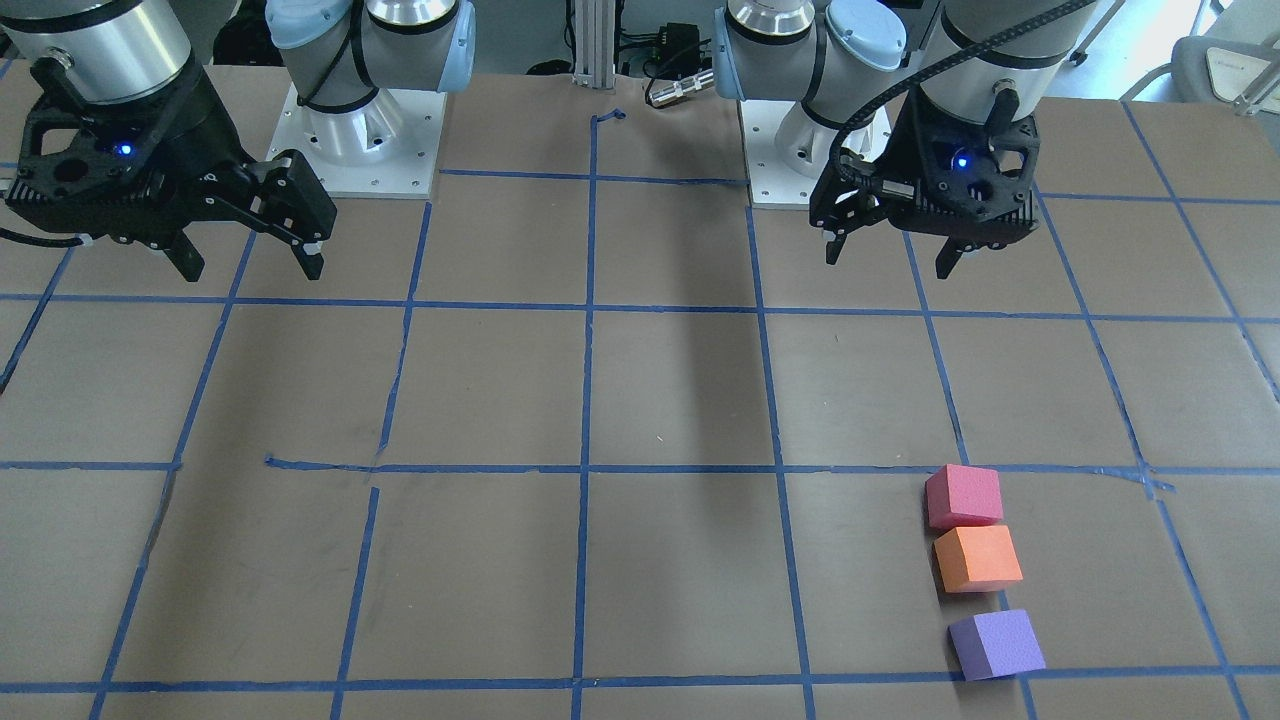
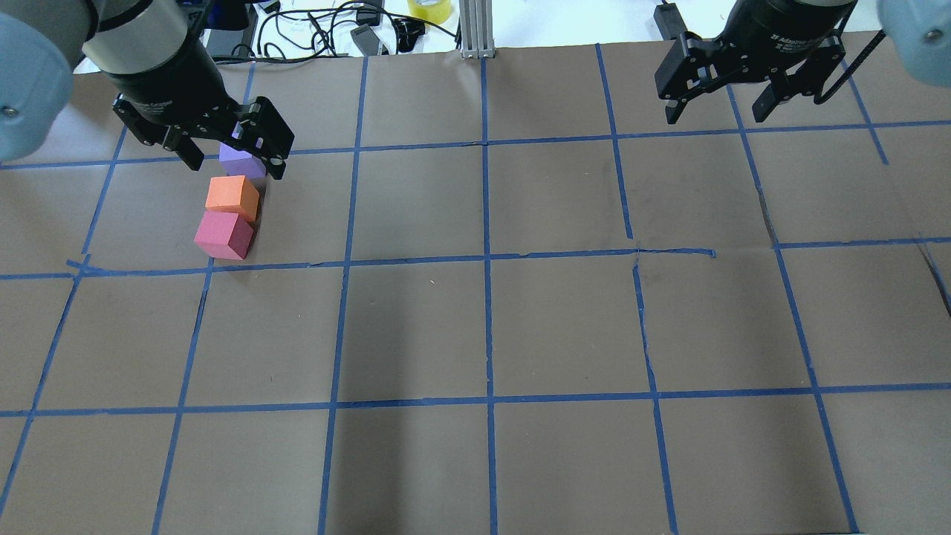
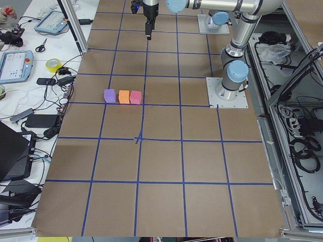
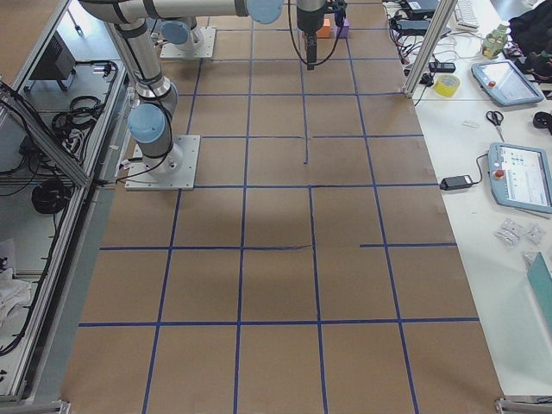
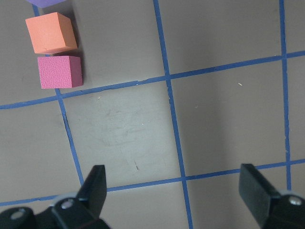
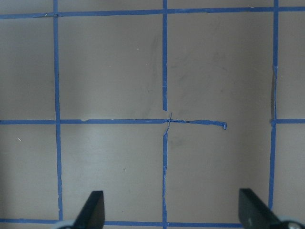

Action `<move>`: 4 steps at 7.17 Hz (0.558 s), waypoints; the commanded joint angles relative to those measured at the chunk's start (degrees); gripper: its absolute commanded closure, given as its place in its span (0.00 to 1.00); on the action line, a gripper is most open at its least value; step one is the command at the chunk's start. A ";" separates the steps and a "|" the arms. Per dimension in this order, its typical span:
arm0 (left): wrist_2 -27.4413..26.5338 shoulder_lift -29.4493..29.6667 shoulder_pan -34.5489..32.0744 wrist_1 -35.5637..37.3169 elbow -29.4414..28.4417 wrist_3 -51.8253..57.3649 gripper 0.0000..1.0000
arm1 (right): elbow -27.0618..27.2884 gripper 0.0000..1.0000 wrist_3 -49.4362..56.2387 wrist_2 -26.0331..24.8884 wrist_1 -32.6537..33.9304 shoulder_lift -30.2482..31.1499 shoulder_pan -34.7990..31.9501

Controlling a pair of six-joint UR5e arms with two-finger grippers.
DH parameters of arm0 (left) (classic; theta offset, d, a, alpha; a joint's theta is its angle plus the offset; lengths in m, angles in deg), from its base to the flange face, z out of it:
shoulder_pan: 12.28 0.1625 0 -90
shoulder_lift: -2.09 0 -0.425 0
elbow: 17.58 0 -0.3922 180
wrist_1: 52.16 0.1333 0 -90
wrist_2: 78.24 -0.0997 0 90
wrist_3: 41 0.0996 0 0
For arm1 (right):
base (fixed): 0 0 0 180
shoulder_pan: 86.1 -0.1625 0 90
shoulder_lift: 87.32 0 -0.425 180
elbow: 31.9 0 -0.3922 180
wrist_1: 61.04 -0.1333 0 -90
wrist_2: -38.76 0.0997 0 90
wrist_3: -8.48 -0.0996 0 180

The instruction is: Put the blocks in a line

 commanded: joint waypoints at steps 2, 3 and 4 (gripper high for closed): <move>0.12 -1.59 0.84 0.25 0.01 -2.95 0.00 | 0.00 0.00 0.00 0.00 0.09 0.00 -0.09; 0.20 -1.68 1.01 0.33 0.01 -5.41 0.00 | 0.00 0.00 0.00 0.00 0.09 0.00 -0.09; 0.29 -1.85 1.28 0.25 0.01 -6.48 0.00 | 0.00 0.00 0.00 0.00 0.09 0.00 -0.09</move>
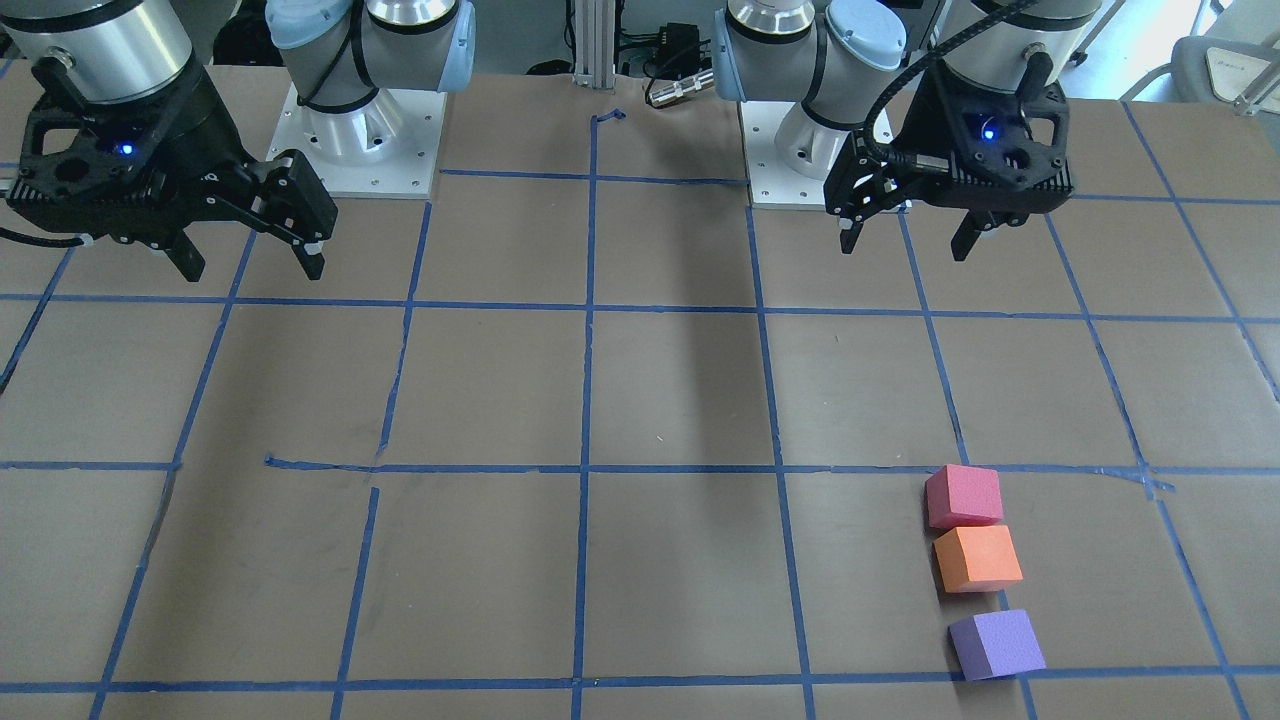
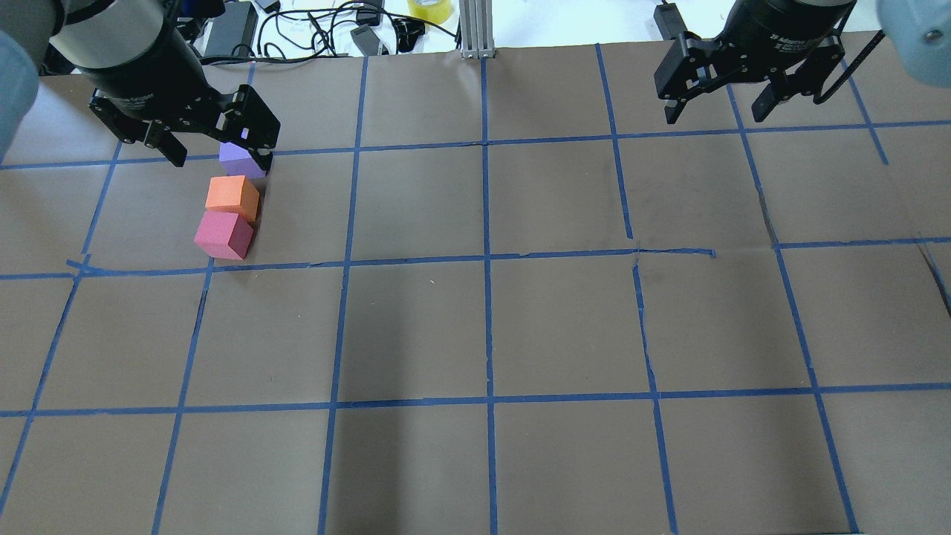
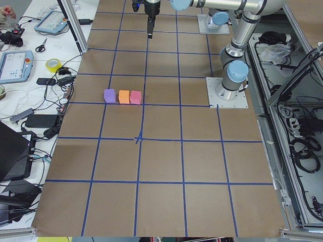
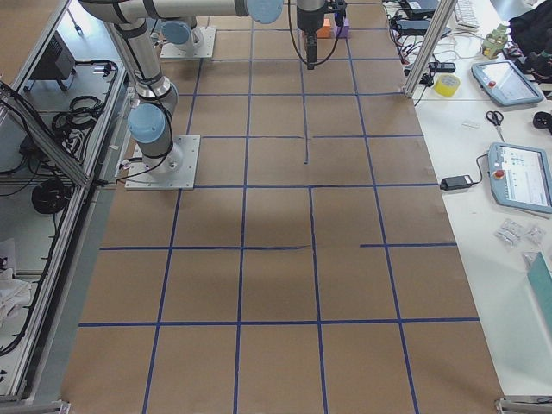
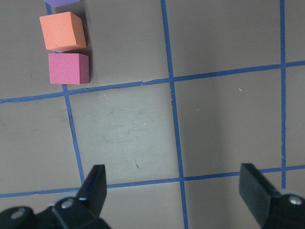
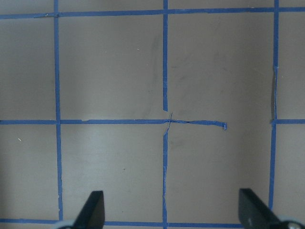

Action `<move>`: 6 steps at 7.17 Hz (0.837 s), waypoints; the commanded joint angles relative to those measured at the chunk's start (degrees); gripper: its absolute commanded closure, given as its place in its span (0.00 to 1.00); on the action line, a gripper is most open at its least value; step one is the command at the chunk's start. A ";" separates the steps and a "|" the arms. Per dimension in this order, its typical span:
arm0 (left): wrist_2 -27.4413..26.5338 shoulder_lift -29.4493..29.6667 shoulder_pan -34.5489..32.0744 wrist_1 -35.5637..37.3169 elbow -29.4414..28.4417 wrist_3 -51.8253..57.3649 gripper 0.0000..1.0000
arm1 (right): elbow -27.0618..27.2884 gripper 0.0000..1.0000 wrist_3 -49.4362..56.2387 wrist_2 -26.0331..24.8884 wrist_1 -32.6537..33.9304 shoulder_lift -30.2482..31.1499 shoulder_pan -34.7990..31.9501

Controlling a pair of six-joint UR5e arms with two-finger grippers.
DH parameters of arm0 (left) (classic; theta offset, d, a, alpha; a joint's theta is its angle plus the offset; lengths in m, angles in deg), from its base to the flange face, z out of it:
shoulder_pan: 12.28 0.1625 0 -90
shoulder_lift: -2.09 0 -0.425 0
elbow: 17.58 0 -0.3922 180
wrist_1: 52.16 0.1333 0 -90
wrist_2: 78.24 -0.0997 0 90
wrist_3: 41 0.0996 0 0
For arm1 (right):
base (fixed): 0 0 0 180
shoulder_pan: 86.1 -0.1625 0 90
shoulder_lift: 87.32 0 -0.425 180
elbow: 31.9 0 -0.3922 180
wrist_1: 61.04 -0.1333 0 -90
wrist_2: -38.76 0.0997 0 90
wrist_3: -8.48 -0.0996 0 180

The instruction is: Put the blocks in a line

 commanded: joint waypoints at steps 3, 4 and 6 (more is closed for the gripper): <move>0.19 -0.60 0.20 0.05 0.00 -5.38 0.00 | 0.00 0.00 -0.09 0.17 -0.07 0.00 0.08; 0.10 -0.69 0.11 0.05 0.00 -5.74 0.00 | 0.00 0.00 0.00 0.26 -0.07 0.00 0.08; 0.01 -0.78 0.20 0.05 0.09 -5.83 0.00 | 0.09 0.00 0.00 0.18 -0.07 -0.09 0.08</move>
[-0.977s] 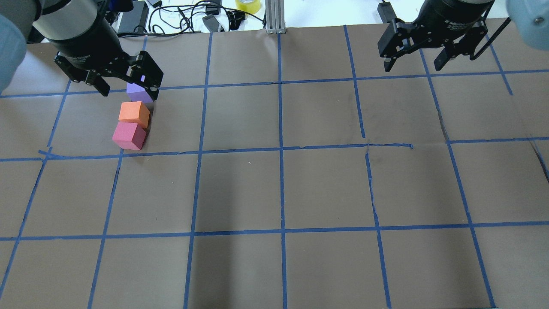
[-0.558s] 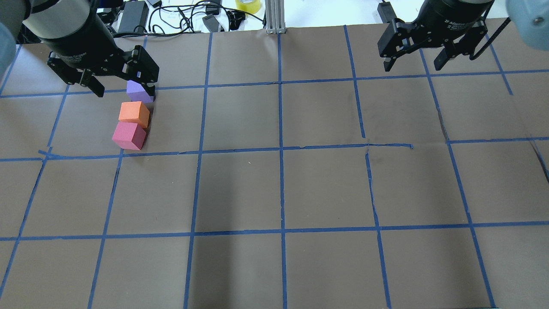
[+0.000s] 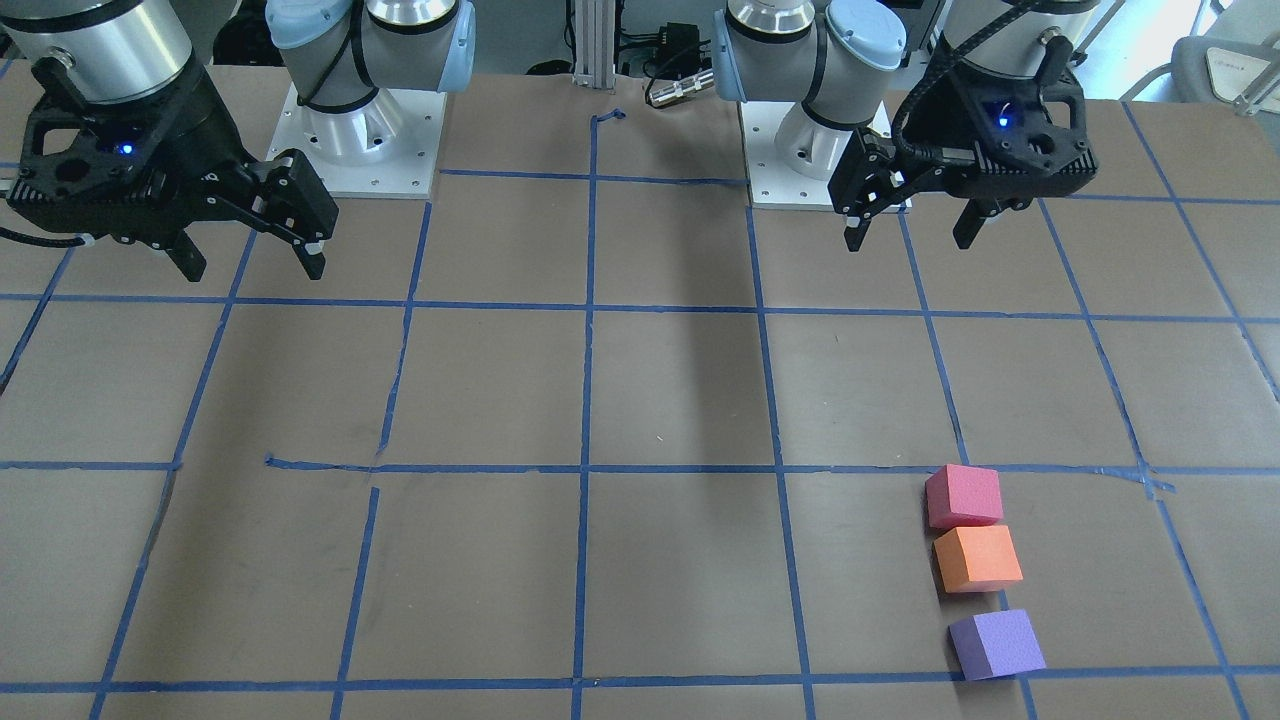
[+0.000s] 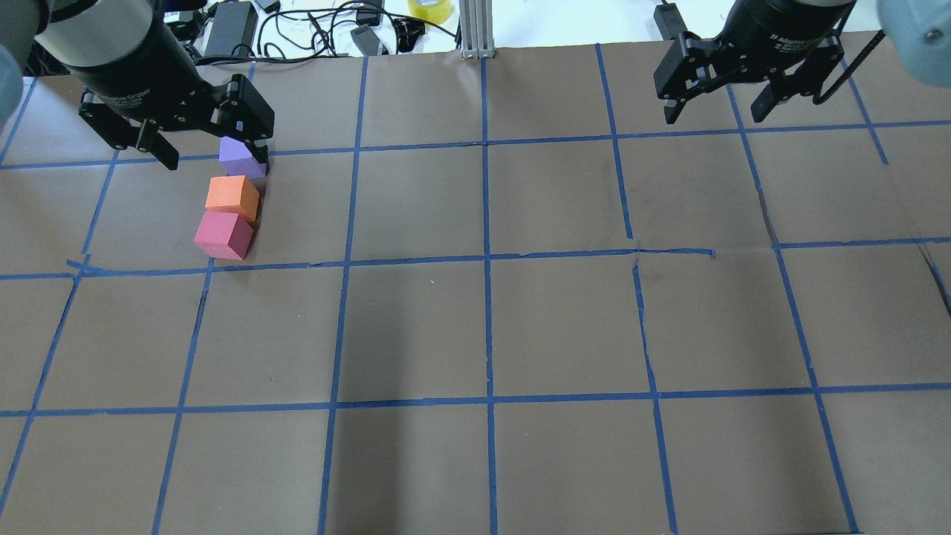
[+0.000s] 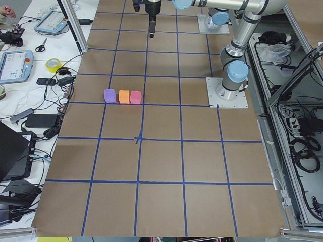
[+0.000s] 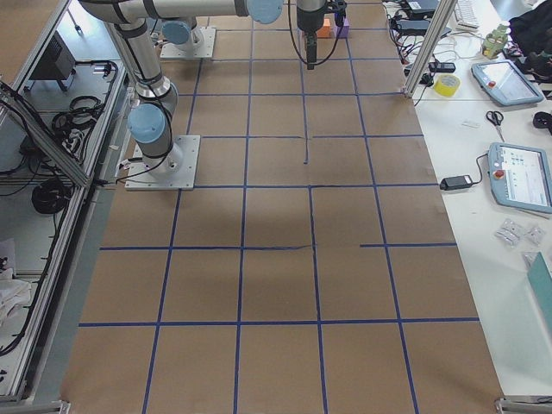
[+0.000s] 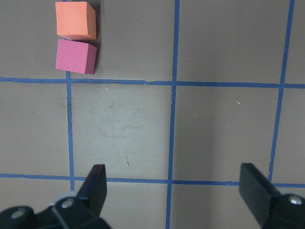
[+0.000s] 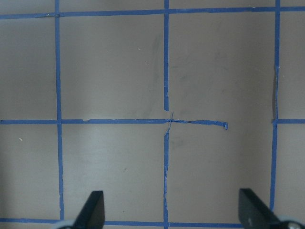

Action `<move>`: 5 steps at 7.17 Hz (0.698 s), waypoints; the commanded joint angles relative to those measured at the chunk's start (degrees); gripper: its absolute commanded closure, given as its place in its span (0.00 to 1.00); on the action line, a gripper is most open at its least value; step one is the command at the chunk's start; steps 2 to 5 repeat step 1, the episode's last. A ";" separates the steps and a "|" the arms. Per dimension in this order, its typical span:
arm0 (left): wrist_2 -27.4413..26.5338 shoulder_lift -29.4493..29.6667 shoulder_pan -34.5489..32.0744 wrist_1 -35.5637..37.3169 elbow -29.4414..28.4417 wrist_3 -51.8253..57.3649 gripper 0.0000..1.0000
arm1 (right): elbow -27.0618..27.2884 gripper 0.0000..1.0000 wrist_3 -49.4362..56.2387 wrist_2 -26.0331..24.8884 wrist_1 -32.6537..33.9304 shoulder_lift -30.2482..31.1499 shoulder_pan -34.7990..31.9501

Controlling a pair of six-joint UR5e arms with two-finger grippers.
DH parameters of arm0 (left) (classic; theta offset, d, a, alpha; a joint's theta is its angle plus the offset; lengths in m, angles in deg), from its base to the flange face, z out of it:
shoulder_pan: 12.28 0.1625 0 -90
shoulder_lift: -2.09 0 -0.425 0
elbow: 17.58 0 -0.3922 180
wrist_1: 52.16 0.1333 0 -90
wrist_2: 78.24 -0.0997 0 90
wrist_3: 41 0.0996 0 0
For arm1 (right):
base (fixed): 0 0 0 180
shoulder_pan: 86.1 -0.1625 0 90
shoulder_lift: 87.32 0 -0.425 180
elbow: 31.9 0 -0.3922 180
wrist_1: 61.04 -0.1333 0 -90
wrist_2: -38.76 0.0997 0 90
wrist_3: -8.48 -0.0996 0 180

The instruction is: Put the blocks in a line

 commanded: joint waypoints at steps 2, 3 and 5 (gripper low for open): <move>-0.07 -0.08 0.11 0.00 0.12 -0.02 0.00 | -0.02 0.00 0.01 -0.05 -0.01 -0.06 0.03; -0.07 -0.08 0.11 0.00 0.12 -0.02 0.00 | -0.02 0.00 0.01 -0.05 -0.01 -0.06 0.03; -0.07 -0.08 0.11 0.00 0.12 -0.02 0.00 | -0.02 0.00 0.01 -0.05 -0.01 -0.06 0.03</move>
